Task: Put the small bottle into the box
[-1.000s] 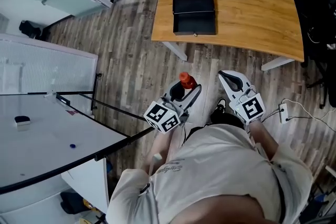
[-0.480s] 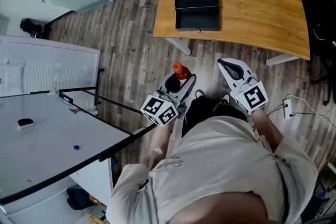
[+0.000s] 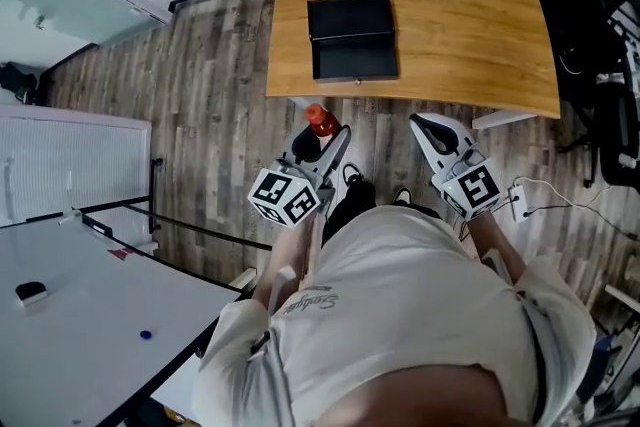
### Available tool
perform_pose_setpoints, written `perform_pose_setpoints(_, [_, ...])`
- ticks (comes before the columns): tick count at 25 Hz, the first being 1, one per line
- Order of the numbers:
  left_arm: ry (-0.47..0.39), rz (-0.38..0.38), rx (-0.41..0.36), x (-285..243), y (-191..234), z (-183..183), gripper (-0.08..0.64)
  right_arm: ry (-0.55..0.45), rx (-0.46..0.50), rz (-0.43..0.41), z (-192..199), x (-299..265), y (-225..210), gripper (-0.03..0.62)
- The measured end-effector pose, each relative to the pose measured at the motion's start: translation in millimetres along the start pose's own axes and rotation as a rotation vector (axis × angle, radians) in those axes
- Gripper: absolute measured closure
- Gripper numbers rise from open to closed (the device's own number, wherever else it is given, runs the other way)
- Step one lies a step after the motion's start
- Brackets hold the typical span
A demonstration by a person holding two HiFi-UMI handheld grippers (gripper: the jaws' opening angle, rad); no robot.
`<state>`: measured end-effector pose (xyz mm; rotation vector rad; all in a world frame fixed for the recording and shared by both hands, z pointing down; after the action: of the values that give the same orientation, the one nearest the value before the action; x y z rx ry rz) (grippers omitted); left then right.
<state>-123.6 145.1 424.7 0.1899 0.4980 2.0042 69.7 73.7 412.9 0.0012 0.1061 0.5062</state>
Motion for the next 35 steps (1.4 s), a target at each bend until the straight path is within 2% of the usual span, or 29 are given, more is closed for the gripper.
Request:
perform_pose_setpoints(5, [-0.039, 0.026, -0.05, -7.7, 31.5, -35.7, 0.333, -0.072, 0.023, 0.023, -31.3, -49.1, -5.1, 0.597])
perform_pose_setpoints(11, [0.014, 0.071, -0.055, 0.5, 77.1, -45.8, 0.333, -0.071, 0.026, 0.056, -36.8, -95.7, 7.2, 0.597])
perform_pose_setpoints(13, [0.031, 0.089, -0.061, 2.4, 88.6, -47.4, 0.333, -0.056, -0.013, 0.081, -31.0, -104.0, 10.9, 0.597])
perform_pose_setpoints(17, [0.06, 0.115, -0.051, -1.7, 101.6, -46.1, 0.333, -0.029, -0.177, 0.131, -15.6, -112.5, 12.1, 0.597])
perform_pose_setpoints(19, [0.063, 0.13, -0.033, -4.2, 102.7, -41.0, 0.333, 0.003, -0.201, 0.142, -8.0, -113.4, 9.0, 0.597])
perform_pose_setpoints(26, [0.09, 0.16, 0.052, -33.3, 119.2, -22.4, 0.333, 0.024, -0.164, 0.159, -3.3, -127.0, -13.4, 0.597])
perform_pose_setpoints(30, [0.083, 0.17, 0.027, -58.4, 123.0, -37.7, 0.333, 0.042, -0.221, 0.147, 10.9, -140.1, -34.8, 0.597])
perform_pose_setpoints(35, [0.139, 0.157, 0.028, -90.5, 133.0, -45.1, 0.333, 0.014, -0.127, 0.098, 8.6, -170.9, -64.5, 0.597])
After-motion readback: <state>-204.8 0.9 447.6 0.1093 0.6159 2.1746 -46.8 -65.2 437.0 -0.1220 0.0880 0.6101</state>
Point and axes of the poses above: the fingertips, and each gripper's own axes: x backward along the fingers, y to its left, z out of its underside, the point moved 5 cm from there along x, backward along the fingers, and after that the axes turned 8 degrees about z, right-handed, at the moved point
